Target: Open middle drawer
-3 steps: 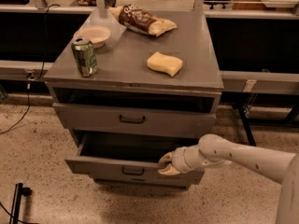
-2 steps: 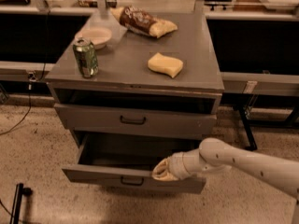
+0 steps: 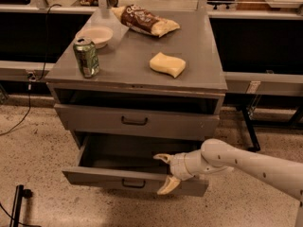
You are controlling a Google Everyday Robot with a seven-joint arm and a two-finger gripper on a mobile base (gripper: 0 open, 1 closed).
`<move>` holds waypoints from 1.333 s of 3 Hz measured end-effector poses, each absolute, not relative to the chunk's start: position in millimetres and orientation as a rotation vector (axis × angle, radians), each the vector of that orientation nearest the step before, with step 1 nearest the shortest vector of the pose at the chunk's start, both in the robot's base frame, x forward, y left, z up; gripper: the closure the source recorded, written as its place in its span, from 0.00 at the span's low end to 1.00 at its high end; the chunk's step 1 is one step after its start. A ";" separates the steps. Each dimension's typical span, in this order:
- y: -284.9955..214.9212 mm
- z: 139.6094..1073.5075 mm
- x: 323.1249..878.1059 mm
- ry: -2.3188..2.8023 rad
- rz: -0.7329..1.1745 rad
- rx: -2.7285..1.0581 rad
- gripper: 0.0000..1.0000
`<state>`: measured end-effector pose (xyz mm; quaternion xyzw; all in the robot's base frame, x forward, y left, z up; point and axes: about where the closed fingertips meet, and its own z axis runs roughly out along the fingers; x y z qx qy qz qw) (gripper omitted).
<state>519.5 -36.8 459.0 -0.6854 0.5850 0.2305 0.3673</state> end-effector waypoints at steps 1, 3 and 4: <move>-33.2 463.1 519.1 1.517 0.614 -1.785 0.00; -24.9 485.4 517.1 1.588 0.642 -1.779 0.17; -31.5 483.7 526.3 1.636 0.665 -1.727 0.42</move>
Offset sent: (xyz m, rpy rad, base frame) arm -0.0052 0.0146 0.0385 -0.0556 0.0821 0.0126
